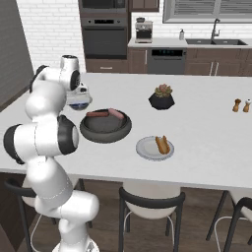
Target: Place one bun and one sausage from the bowl on each plate.
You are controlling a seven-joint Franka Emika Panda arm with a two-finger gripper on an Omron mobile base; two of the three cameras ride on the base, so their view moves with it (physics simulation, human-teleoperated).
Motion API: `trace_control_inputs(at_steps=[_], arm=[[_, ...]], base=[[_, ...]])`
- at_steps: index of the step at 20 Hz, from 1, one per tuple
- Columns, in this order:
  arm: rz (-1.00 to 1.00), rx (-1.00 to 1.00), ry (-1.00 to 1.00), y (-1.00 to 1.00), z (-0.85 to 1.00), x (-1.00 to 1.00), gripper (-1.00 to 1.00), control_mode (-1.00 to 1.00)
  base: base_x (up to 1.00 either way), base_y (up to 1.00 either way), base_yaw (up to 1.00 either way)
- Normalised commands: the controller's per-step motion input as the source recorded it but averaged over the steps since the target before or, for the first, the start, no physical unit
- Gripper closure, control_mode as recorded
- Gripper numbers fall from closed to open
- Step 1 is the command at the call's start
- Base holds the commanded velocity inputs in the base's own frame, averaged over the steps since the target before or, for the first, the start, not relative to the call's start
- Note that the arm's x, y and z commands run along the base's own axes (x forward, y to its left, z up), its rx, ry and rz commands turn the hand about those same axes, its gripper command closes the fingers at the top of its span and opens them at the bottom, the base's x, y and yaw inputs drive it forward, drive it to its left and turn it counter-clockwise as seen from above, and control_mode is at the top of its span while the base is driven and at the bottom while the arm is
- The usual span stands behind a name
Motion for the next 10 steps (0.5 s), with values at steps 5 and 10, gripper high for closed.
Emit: trace_control_inputs(at_steps=[5,10], arm=[[0.07,-0.07,0.0,-0.97,0.0,0.49,-1.0,-1.0],[0.13,-0.16,0.03,-0.8,0.0,0.69,-1.0,-1.0]], base=[[0.0,0.0,0.0],[0.0,0.0,0.0]])
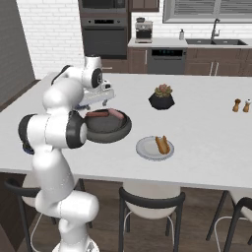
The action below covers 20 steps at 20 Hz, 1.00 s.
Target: Place one bun and one sausage from the bowl on each plate.
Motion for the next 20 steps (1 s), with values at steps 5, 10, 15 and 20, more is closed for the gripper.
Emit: trace_control_inputs(at_steps=[5,10,15,20], arm=[[0.14,-0.15,0.02,-0.59,0.0,0.72,-1.0,-1.0],[0.08,-0.01,0.0,-0.1,-0.16,0.56,-1.0,-1.0],[0.0,0.01,-0.12,-0.05,-0.35,0.61,-1.0,-1.0],[0.0,0.06,-0.15,-0.32,-0.74,0.19,-1.0,-1.0]], base=[[0.0,0.0,0.0],[0.0,0.0,0.0],[0.0,0.0,0.0],[0.0,0.0,0.0]])
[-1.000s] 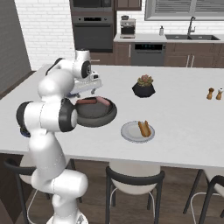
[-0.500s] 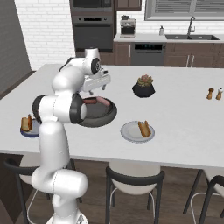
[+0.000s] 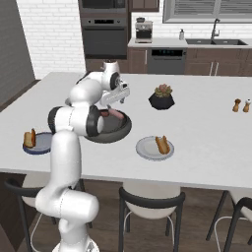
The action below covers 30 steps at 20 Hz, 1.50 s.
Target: Place one bun and one sausage from the bowl on each plate.
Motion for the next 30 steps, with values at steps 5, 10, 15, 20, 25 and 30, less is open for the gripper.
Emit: trace_control_inputs(at_steps=[5,10,15,20,25,30], arm=[[0.0,0.14,-0.26,-0.54,-0.69,-0.8,-1.0,-1.0],[0.0,0.03,-0.2,-0.06,-0.36,0.08,-1.0,-1.0],[0.0,0.0,-0.14,0.0,-0.09,0.21,-1.0,-1.0],[-0.03,0.0,-0.02,0.01,0.64,0.66,-1.0,-1.0],[-0.01,0.05,0.05,0.0,0.25,0.44,-1.0,-1.0],[0.0,0.03,0.01,0.06,-0.14,0.02,-1.0,-1.0]], base=[[0.0,0.0,0.0],[0.0,0.0,0.0],[0.0,0.0,0.0],[0.0,0.0,0.0],[0.0,0.0,0.0],[0.0,0.0,0.0]])
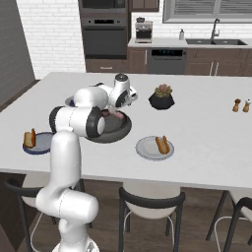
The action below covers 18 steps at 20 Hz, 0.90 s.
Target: Place one bun and one sausage from the bowl on each plate.
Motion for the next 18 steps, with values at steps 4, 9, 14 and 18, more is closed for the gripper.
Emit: trace_control_inputs(at_steps=[4,9,14,18], arm=[[0.0,0.0,0.0,0.02,-0.01,0.11,-1.0,-1.0],[0.0,0.0,0.03,0.02,-0.13,0.01,-1.0,-1.0],[0.0,0.0,0.1,0.21,-0.13,-0.05,-1.0,-1.0],[0.0,0.0,0.16,0.17,0.0,0.0,-1.0,-1.0]], base=[[0.0,0.0,0.0],[0.0,0.0,0.0],[0.0,0.0,0.0],[0.0,0.0,0.0]])
